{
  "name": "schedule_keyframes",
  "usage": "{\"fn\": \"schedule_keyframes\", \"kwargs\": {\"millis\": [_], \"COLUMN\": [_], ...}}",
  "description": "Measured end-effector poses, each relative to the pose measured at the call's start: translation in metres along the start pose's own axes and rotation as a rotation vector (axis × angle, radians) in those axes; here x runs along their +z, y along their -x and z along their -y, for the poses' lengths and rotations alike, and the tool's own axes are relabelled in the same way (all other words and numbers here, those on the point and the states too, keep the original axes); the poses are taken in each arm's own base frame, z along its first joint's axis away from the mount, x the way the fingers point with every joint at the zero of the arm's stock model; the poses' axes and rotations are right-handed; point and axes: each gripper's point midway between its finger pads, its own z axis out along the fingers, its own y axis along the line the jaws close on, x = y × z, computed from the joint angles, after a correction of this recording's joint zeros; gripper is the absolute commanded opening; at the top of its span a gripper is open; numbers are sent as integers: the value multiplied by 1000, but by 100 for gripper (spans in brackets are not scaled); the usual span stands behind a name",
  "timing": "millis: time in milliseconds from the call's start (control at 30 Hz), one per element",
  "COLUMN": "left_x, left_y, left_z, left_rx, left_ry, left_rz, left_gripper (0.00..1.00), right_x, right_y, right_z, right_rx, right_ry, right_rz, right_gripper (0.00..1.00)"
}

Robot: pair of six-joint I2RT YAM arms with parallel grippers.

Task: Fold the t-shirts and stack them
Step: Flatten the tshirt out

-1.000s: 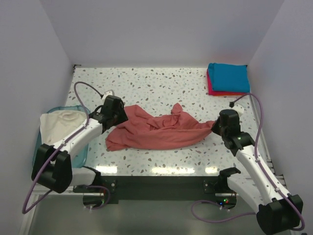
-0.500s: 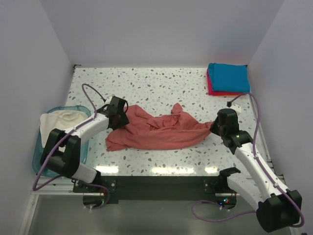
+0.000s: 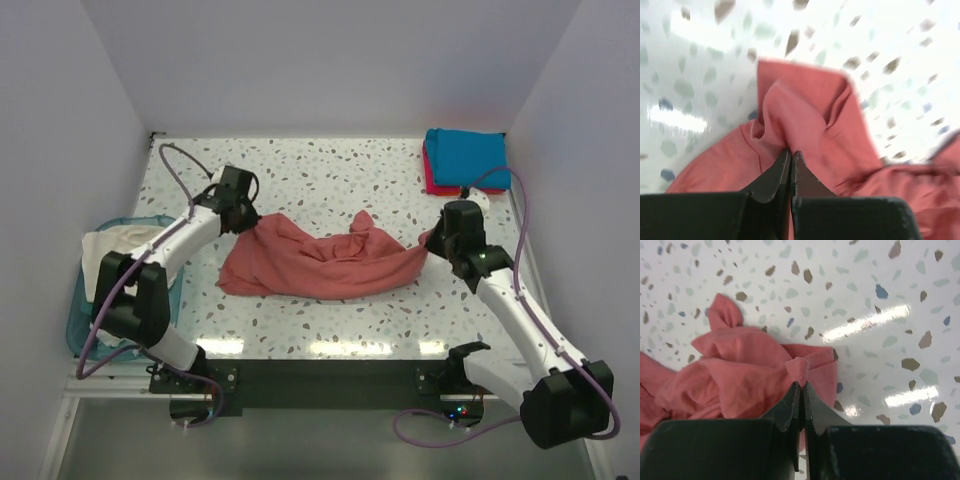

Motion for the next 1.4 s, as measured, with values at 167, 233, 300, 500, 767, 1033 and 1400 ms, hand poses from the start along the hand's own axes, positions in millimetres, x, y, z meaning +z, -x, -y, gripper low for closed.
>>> {"fn": "schedule_keyframes", "kwargs": {"millis": [167, 233, 300, 500, 767, 1033, 1400], "left_x": [-43, -63, -82, -123, -207, -244, -186], "left_y": [100, 140, 183, 334, 414, 348, 155], "left_z": [41, 51, 59, 101, 108, 74, -21], "left_rx": [-56, -76, -97, -135, -101, -69, -161], "left_ry": [-128, -179, -233, -436, -670, -715, -543], "left_rz": [193, 271, 354, 589, 826, 818, 571], "left_gripper": [0, 0, 0, 0, 0, 0, 0], "right_x": [7, 17, 32, 90, 21, -18, 5], "right_y": [68, 101, 137, 251, 370, 327, 100], "right_z": [-42, -62, -84, -157, -189, -131, -23], "right_rx": [43, 65, 78, 84, 55, 62, 117], "right_ry": [54, 82, 107, 230, 337, 296, 151], "right_rz": [71, 100, 135, 261, 551, 549, 162], "right_gripper": [0, 0, 0, 0, 0, 0, 0]}}
